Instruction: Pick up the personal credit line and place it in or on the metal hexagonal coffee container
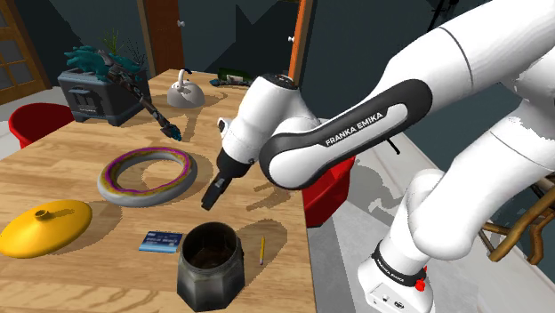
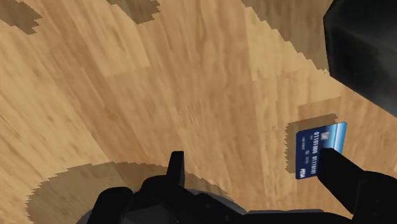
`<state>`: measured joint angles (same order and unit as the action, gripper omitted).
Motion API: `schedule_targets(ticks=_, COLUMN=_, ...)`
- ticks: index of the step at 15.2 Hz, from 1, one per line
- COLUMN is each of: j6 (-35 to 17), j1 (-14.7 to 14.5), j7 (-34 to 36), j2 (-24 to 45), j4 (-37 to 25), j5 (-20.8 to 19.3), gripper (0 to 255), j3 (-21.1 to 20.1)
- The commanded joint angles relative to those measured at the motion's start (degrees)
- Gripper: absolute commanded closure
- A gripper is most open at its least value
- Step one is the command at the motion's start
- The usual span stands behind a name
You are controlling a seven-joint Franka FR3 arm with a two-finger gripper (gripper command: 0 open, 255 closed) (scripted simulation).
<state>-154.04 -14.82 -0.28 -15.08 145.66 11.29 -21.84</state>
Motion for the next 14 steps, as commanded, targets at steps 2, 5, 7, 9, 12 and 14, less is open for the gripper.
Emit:
schedule_targets(ticks=2, j6=-6.58, j1=0.19, j7=1.14, j2=5.98, j4=-2.38, j5=-3.24, gripper=0, j3=-2.72)
schedule_targets(ticks=5, j6=-12.19, j1=1.21, j7=5.06, j2=11.85, j4=-5.13, j5=-10.18, gripper=0, j3=-5.63)
schedule_targets(ticks=7, j6=-15.35, j1=1.66, j7=10.24, j2=15.93, j4=-7.38, j5=-18.17, gripper=0, j3=-6.8)
schedule_targets(ticks=9, j6=-17.8, j1=0.3, j7=17.49, j2=20.05, j4=-10.17, j5=-28.65, gripper=0, j3=-5.76)
schedule_targets(ticks=12, j6=-19.35, j1=-3.55, j7=23.42, j2=23.5, j4=-12.84, j5=-36.8, gripper=0, j3=-1.93)
schedule_targets(ticks=14, j6=-19.91, j1=-5.4, j7=26.02, j2=25.43, j4=-14.11, j5=-40.02, gripper=0, j3=0.31)
